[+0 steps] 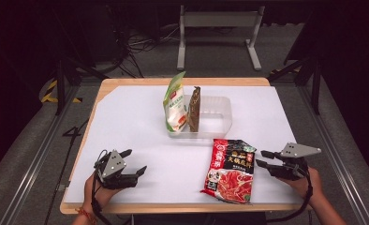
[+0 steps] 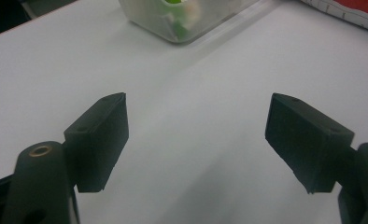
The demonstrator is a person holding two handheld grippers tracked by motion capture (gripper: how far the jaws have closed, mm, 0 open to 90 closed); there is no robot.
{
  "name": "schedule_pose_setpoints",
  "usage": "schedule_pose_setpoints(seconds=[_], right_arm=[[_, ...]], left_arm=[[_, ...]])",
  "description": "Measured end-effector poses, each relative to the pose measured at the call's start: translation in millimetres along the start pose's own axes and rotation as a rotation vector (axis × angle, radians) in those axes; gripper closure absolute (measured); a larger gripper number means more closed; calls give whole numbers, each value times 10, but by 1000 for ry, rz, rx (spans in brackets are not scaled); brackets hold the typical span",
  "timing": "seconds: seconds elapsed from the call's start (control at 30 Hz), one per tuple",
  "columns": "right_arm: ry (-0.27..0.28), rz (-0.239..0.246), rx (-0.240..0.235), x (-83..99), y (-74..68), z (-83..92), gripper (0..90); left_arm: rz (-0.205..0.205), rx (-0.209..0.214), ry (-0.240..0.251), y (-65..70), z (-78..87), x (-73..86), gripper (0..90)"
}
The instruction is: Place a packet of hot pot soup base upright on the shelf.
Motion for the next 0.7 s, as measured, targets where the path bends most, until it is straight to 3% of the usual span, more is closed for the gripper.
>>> schedule_pose_setpoints(seconds=[0.1,0.23,0.3,0.4,0.43,0.5,0.57,0.7], right_arm=[[-11,-26,-17,-49,16,-90,386],[-39,-64,-34,-93,47,-225,296],[-57,-99,-71,-97,46,-309,262],[-83,-119,-67,-89,63,-404,250],[-89,-150,-96,-96,66,-451,245],[-91,-164,-75,-111,98,-497,245],[-110,-224,-89,-113,133,-571,244],[-102,-285,-100,-154,165,-655,246]], left_arm=[[-5,2,-9,3,-20,9,222],[-19,1,-15,30,-35,-2,221],[-34,2,-19,43,-41,-7,221],[-37,-1,-24,49,-52,-2,233],[-38,-1,-25,47,-56,-2,233],[-38,0,-31,51,-60,4,231],[-46,0,-34,53,-60,7,227],[-50,0,-39,50,-59,14,225]])
Point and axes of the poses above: each handheld gripper's, and its own axes: z roughly backward along the jaws, x roughly out of its underside, y roughly to its right, the point moved 8 cm from there along -z, roughly forward along the jaws, and after that the axes turned 4 degrees about x, right-handed, at the moved point
